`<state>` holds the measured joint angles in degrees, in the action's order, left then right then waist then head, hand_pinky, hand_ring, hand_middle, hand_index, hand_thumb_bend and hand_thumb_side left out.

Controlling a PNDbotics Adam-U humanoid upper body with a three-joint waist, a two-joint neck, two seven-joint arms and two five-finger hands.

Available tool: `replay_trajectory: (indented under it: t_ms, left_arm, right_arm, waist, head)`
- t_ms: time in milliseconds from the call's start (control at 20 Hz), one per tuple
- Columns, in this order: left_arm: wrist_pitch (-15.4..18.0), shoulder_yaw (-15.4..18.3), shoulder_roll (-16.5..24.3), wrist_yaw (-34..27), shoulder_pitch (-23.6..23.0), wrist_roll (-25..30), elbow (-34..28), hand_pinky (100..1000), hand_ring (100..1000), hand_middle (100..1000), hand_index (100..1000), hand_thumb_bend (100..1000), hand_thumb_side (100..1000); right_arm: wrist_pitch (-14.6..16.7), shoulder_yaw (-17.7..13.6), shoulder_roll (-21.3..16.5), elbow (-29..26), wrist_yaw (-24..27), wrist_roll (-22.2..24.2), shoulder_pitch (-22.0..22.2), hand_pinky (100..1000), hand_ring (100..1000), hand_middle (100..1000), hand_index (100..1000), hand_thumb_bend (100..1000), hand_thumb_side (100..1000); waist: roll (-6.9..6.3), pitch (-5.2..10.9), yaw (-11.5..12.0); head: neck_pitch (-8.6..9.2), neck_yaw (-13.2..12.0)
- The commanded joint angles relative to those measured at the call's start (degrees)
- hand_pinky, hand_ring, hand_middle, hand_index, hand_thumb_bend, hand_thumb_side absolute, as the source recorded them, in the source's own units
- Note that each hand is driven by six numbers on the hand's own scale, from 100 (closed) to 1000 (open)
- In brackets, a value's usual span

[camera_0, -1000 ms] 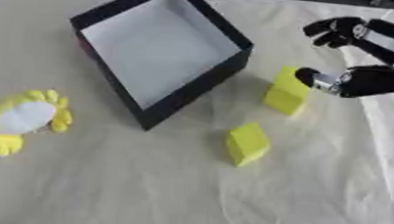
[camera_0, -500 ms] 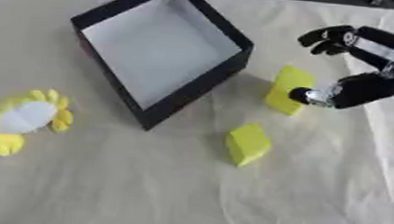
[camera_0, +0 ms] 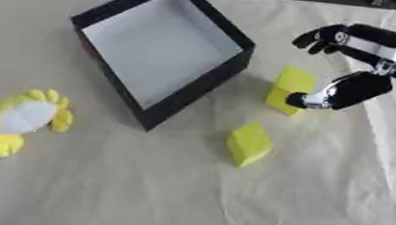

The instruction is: Pick up objects on the table and place them in the box.

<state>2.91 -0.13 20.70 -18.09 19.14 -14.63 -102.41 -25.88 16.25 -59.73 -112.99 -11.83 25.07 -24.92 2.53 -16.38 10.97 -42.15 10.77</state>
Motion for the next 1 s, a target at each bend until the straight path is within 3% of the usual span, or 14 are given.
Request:
replay_trajectory:
  t_ms: [50, 1000]
  left_arm:
    - [-0.01, 0.01, 1.45, 0.24, 0.82, 0.24, -0.60, 956, 981, 928, 862, 168, 840]
    - [-0.19, -0.34, 0.87, 0.25, 1.45, 0.72, -0.36, 957, 983, 929, 861, 167, 843]
  right_arm:
    - [-0.32, 0.06, -1.38, 1.13, -1.19, 0.95, -1.19, 904, 877, 867, 911, 550, 408]
    - [-0.01, 2.95, 2.47, 11.46, -3.78, 1.18, -4.50, 898, 855, 850, 908, 552, 415]
  waist:
    - [0.60, 1.06, 0.07]
    - [0.41, 0.29, 0.83]
  head:
    - [0.07, 0.28]
    - [0.54, 0.44]
